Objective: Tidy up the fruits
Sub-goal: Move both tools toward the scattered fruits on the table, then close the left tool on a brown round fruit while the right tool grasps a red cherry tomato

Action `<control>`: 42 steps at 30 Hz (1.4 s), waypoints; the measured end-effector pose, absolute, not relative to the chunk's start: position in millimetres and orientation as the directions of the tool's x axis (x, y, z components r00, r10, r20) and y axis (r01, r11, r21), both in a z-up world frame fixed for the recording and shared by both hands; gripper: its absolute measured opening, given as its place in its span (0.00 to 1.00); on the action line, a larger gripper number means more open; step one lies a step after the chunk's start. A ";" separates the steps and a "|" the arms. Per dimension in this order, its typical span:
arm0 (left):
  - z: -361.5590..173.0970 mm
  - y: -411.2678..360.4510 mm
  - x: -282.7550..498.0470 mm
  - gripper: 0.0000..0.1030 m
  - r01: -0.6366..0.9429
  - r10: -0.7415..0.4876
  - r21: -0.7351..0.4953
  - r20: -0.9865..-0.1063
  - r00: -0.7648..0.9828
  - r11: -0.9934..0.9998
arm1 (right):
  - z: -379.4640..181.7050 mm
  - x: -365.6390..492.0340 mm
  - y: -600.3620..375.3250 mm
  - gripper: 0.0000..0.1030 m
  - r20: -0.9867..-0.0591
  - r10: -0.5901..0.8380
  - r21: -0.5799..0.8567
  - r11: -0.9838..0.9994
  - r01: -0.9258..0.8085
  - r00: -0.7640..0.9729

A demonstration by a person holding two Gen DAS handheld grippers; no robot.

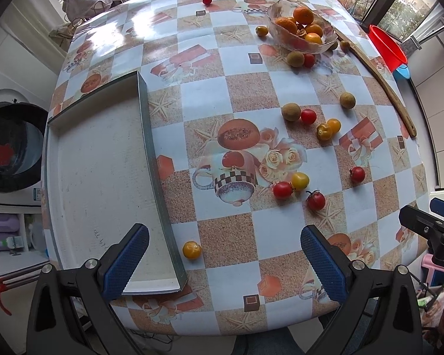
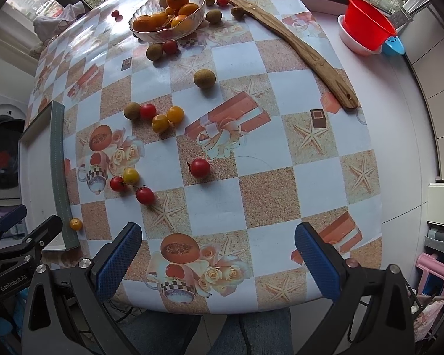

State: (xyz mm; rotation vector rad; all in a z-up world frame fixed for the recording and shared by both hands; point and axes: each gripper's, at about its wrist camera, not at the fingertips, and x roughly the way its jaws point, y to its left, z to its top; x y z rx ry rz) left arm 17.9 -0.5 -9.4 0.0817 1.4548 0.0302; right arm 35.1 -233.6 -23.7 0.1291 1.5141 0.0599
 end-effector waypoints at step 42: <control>-100.9 -68.6 144.3 0.30 0.290 -0.080 -0.007 -0.967 0.241 0.957 | -102.1 84.5 -189.4 0.24 -0.989 0.143 0.144 0.990 0.012 0.049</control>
